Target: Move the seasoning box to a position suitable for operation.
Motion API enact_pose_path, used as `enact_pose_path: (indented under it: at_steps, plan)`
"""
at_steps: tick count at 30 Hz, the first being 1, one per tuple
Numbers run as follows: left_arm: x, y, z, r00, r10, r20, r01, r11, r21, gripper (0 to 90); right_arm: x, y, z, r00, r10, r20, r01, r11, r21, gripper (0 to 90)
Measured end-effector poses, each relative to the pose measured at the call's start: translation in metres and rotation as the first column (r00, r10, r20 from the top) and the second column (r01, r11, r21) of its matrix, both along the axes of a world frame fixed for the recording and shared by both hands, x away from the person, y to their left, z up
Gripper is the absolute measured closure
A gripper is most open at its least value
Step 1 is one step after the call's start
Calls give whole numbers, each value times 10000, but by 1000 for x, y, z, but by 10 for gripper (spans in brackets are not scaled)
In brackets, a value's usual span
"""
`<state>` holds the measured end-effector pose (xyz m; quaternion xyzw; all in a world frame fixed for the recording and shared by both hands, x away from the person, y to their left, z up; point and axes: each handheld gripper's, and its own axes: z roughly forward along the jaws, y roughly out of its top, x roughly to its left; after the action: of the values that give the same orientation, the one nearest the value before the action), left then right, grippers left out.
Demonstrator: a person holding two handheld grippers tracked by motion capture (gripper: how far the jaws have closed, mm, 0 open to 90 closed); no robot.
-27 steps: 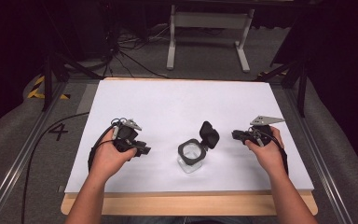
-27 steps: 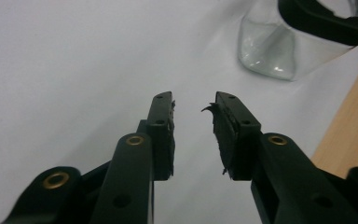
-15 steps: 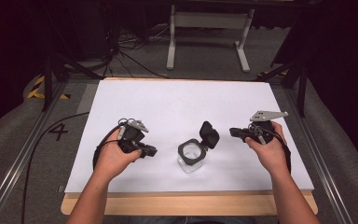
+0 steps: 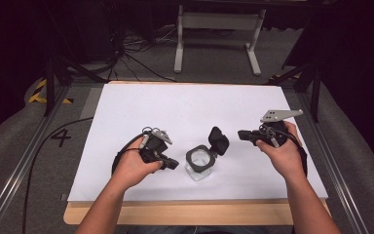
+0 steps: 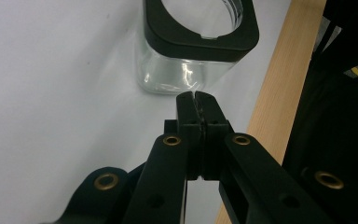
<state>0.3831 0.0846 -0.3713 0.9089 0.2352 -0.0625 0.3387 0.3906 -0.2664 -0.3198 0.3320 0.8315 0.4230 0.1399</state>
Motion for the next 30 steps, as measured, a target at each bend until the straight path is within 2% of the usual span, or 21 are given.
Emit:
enact_pose_path:
  at_steps: [5, 12, 20, 30]
  plan:
    - [-3, -14, -5, 9996, -269, 87, 269, 9996, 64, 899, -1, 6, 4, 9997, 246, -15, -246, 9997, 83, 898]
    - [-4, -25, -9, 9992, -338, 230, 335, 9994, 115, 899, -3, 17, 6, 9984, 559, -17, -559, 9984, 119, 898]
    - [-2, -29, -10, 9989, -231, 402, 227, 9997, 97, 899, -4, 23, 6, 9974, 710, -78, -709, 9974, 117, 898]
    - [-1, -30, -11, 9989, -323, 331, 319, 9994, 116, 898, -6, 24, 7, 9973, 737, -54, -736, 9972, 133, 898]
